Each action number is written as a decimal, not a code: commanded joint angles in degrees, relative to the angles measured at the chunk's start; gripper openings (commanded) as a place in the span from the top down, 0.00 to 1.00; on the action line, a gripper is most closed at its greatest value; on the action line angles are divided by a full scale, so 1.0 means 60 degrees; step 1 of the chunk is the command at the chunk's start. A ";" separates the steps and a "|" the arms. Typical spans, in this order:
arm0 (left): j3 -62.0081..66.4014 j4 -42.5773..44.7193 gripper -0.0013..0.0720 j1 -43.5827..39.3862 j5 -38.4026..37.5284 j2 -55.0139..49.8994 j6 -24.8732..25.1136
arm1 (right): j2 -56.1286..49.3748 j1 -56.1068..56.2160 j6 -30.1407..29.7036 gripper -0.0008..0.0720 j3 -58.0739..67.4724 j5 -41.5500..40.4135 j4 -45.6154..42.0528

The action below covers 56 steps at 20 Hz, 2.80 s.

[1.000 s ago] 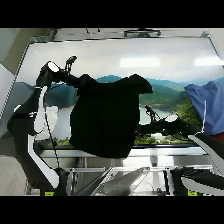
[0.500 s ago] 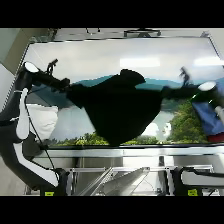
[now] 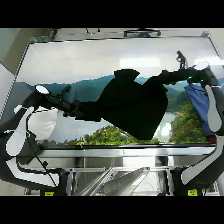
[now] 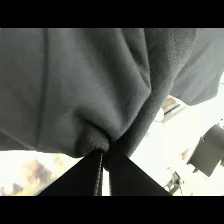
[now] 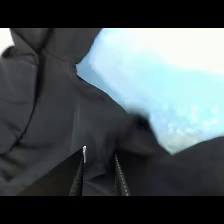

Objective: Fold the shirts.

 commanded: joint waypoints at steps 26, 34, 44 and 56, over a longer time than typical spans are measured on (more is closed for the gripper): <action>0.1617 0.4309 0.07 -0.2317 0.0616 0.0087 0.0372 | 0.8222 -0.1366 0.1147 0.09 -1.2859 -0.0495 -0.0386; 0.1606 0.4379 0.67 -0.2652 0.1603 0.0087 0.0328 | 0.7078 0.1169 0.0390 0.10 -1.2856 -0.2306 0.2288; 0.3497 0.3508 0.94 -0.1872 -0.0495 0.0160 0.0648 | 0.7337 0.0994 -0.0860 0.96 -1.1551 -0.0914 0.3337; 0.4583 -1.4768 0.94 0.2357 -0.1942 0.4867 0.2907 | 1.1581 -0.3315 -0.0583 0.96 -0.0678 0.1770 0.6921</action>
